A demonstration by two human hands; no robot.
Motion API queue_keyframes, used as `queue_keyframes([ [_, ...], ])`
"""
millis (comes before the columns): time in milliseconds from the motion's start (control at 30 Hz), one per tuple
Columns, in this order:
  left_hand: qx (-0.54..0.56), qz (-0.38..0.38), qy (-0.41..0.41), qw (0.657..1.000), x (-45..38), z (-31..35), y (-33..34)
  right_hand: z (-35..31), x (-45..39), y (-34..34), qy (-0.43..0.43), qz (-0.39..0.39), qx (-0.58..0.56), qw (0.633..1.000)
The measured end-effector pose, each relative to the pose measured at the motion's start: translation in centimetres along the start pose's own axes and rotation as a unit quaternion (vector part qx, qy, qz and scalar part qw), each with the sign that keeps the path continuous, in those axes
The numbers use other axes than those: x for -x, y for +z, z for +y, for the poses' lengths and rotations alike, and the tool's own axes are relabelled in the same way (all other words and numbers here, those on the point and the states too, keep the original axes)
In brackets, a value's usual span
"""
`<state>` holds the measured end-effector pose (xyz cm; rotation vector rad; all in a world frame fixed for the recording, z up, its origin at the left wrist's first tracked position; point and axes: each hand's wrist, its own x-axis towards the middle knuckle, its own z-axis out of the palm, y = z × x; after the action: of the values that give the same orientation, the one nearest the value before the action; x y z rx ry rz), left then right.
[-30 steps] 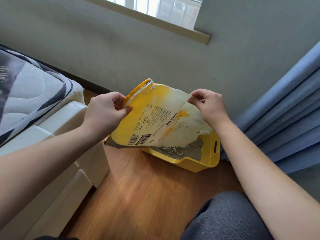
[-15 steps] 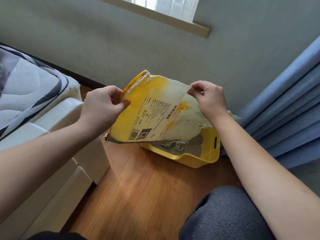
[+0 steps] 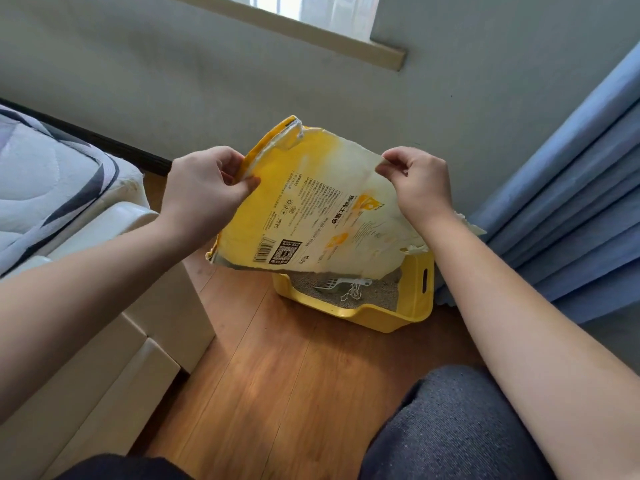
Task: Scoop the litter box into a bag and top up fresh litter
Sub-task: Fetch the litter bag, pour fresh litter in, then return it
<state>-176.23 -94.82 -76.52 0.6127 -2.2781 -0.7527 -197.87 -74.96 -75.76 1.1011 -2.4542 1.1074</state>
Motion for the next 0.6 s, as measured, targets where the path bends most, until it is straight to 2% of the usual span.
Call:
queue_keyframes([
  [233, 0.024, -0.025, -0.016, 0.999, -3.5, -0.8, 0.7, -0.7, -2.8, -0.1, 0.052, -0.014, 0.032, 0.998],
  [400, 0.023, -0.057, 0.019, 0.998, -3.8, -1.4, 1.8, 0.4, -2.8, 0.5, 0.074, -0.004, 0.054, 0.996],
  [600, 0.009, -0.054, 0.049, 0.997, -3.8, -1.7, 2.0, 1.3, -2.4, 1.1, 0.068, -0.016, 0.048, 0.996],
])
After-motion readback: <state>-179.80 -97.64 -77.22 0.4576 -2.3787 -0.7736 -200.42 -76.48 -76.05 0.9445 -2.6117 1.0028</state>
